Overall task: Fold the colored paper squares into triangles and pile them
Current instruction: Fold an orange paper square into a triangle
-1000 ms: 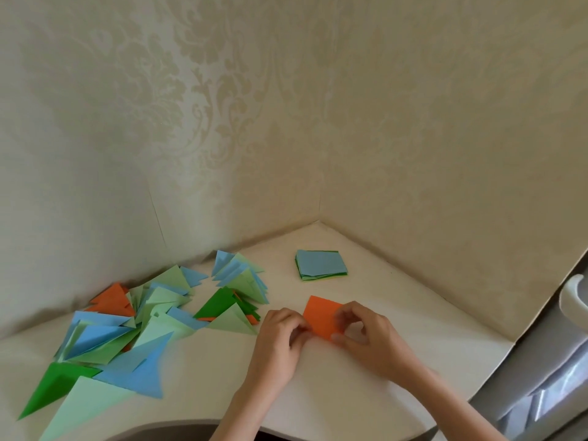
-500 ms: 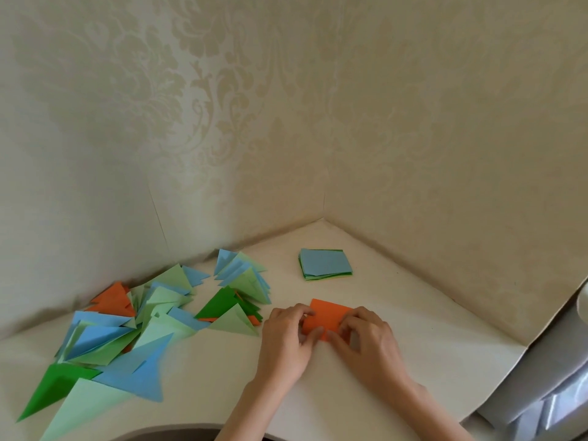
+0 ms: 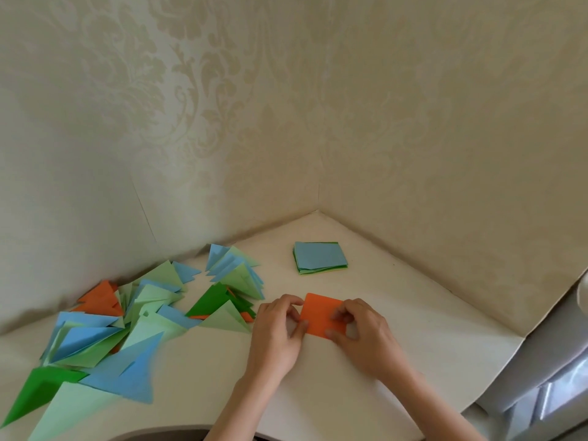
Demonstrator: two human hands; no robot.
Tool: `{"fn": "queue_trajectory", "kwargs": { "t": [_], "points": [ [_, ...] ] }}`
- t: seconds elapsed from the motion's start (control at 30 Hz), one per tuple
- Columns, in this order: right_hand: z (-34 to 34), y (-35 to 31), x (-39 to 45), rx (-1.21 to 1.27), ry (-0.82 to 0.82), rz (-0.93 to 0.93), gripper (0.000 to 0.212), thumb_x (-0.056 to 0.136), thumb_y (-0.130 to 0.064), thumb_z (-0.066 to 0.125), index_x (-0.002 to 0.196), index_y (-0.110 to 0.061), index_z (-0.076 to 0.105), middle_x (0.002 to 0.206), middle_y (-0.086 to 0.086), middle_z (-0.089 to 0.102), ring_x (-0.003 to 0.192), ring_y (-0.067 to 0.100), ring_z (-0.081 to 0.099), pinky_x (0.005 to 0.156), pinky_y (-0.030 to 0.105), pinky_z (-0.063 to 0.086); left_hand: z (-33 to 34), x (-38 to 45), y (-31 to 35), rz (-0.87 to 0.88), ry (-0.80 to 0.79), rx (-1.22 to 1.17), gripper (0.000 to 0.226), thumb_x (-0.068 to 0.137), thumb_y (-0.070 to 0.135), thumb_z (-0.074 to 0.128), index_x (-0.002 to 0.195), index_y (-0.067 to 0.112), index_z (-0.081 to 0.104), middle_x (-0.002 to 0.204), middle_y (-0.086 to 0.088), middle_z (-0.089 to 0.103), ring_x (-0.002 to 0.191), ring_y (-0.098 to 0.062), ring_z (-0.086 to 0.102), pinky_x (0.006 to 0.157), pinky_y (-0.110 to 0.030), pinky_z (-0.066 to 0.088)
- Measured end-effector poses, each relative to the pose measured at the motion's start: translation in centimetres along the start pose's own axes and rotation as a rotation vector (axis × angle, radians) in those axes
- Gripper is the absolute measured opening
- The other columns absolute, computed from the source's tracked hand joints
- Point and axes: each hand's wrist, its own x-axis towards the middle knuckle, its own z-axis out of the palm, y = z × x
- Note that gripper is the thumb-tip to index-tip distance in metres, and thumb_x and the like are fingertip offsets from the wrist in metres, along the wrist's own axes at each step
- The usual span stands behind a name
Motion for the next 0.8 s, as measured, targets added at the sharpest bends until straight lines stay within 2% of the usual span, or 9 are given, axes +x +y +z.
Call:
{"fn": "queue_trajectory", "kwargs": {
  "t": [0.1, 0.2, 0.27, 0.33, 0.47, 0.53, 0.63, 0.7, 0.8],
  "points": [
    [-0.6, -0.3, 0.0, -0.013, -0.061, 0.017, 0.026, 0.080, -0.026, 0.073, 0.090, -0.037, 0.052, 0.094, -0.019, 0.051, 0.090, 0.000, 0.050, 0.086, 0.019, 0.040, -0.3, 0.1, -0.3, -0.024, -0.012, -0.017, 0.027, 0.082, 0.012, 0.071, 0.102, 0.027, 0.060, 0.078, 0.016, 0.058, 0.091, -0.008, 0.049, 0.076, -0.011, 0.035],
    [-1.0, -0.4, -0.1, -0.003, -0.085, 0.018, 0.032, 0.081, -0.021, 0.073, 0.085, -0.042, 0.049, 0.097, -0.016, 0.054, 0.088, -0.002, 0.050, 0.076, 0.004, 0.034, -0.5, 0.2, 0.0, -0.060, -0.040, -0.011, 0.025, 0.084, 0.009, 0.068, 0.100, 0.026, 0.060, 0.081, 0.015, 0.058, 0.093, -0.010, 0.049, 0.076, -0.013, 0.036],
    [-1.2, -0.5, -0.2, -0.007, -0.101, 0.025, 0.035, 0.082, -0.018, 0.071, 0.083, -0.044, 0.048, 0.098, -0.014, 0.054, 0.089, 0.000, 0.050, 0.075, 0.001, 0.033, -0.6, -0.1, 0.5, -0.040, -0.012, 0.034, 0.027, 0.084, 0.002, 0.064, 0.098, 0.024, 0.062, 0.087, 0.013, 0.057, 0.094, -0.012, 0.050, 0.077, -0.015, 0.039],
    [-1.3, -0.6, -0.2, -0.022, -0.115, 0.032, 0.027, 0.083, -0.018, 0.070, 0.088, -0.039, 0.053, 0.098, -0.014, 0.055, 0.088, 0.001, 0.051, 0.073, 0.001, 0.034, -0.4, -0.6, 1.0, 0.062, 0.043, 0.094, 0.028, 0.082, -0.003, 0.062, 0.097, 0.020, 0.063, 0.093, 0.009, 0.057, 0.091, -0.012, 0.051, 0.078, -0.019, 0.041],
    [-2.0, -0.8, 0.6, 0.070, -0.006, 0.116, 0.007, 0.088, -0.022, 0.063, 0.094, -0.026, 0.065, 0.092, -0.012, 0.064, 0.078, -0.001, 0.058, 0.064, 0.005, 0.041, 0.3, -2.3, 2.1, 0.225, -0.015, 0.112, 0.011, 0.090, 0.022, 0.054, 0.098, 0.020, 0.062, 0.096, 0.011, 0.057, 0.089, -0.010, 0.051, 0.077, -0.024, 0.045],
    [-2.1, -0.8, 1.2, 0.052, 0.085, 0.138, 0.010, 0.091, -0.026, 0.060, 0.101, -0.026, 0.063, 0.098, -0.010, 0.064, 0.084, 0.004, 0.059, 0.068, 0.013, 0.043, 0.5, -2.6, 2.1, 0.244, -0.069, 0.155, 0.025, 0.091, 0.038, 0.045, 0.100, 0.021, 0.062, 0.097, 0.012, 0.057, 0.091, -0.009, 0.049, 0.078, -0.027, 0.047],
    [-1.8, -0.6, 1.6, -0.023, 0.069, 0.183, 0.025, 0.092, -0.033, 0.057, 0.116, -0.025, 0.056, 0.107, -0.004, 0.059, 0.096, 0.013, 0.055, 0.078, 0.022, 0.043, 0.1, -2.5, 2.2, 0.272, -0.092, 0.189, 0.033, 0.088, 0.050, 0.046, 0.098, 0.023, 0.063, 0.096, 0.013, 0.056, 0.091, -0.008, 0.048, 0.078, -0.028, 0.046],
    [-1.5, -0.8, 1.6, -0.010, 0.041, 0.206, 0.029, 0.091, -0.038, 0.058, 0.117, -0.027, 0.052, 0.102, -0.004, 0.059, 0.093, 0.013, 0.055, 0.075, 0.023, 0.043, -0.1, -2.3, 2.2, 0.287, -0.093, 0.200, 0.036, 0.084, 0.058, 0.051, 0.094, 0.025, 0.063, 0.093, 0.014, 0.055, 0.088, -0.007, 0.050, 0.077, -0.028, 0.046],
    [-1.2, -1.4, 1.3, 0.019, 0.012, 0.216, 0.020, 0.090, -0.039, 0.059, 0.107, -0.032, 0.053, 0.083, -0.009, 0.062, 0.079, 0.008, 0.057, 0.065, 0.021, 0.041, -0.7, -1.9, 2.0, 0.289, -0.095, 0.213, 0.048, 0.078, 0.069, 0.054, 0.096, 0.025, 0.064, 0.093, 0.013, 0.055, 0.083, -0.008, 0.053, 0.075, -0.027, 0.046]
  ]
}}
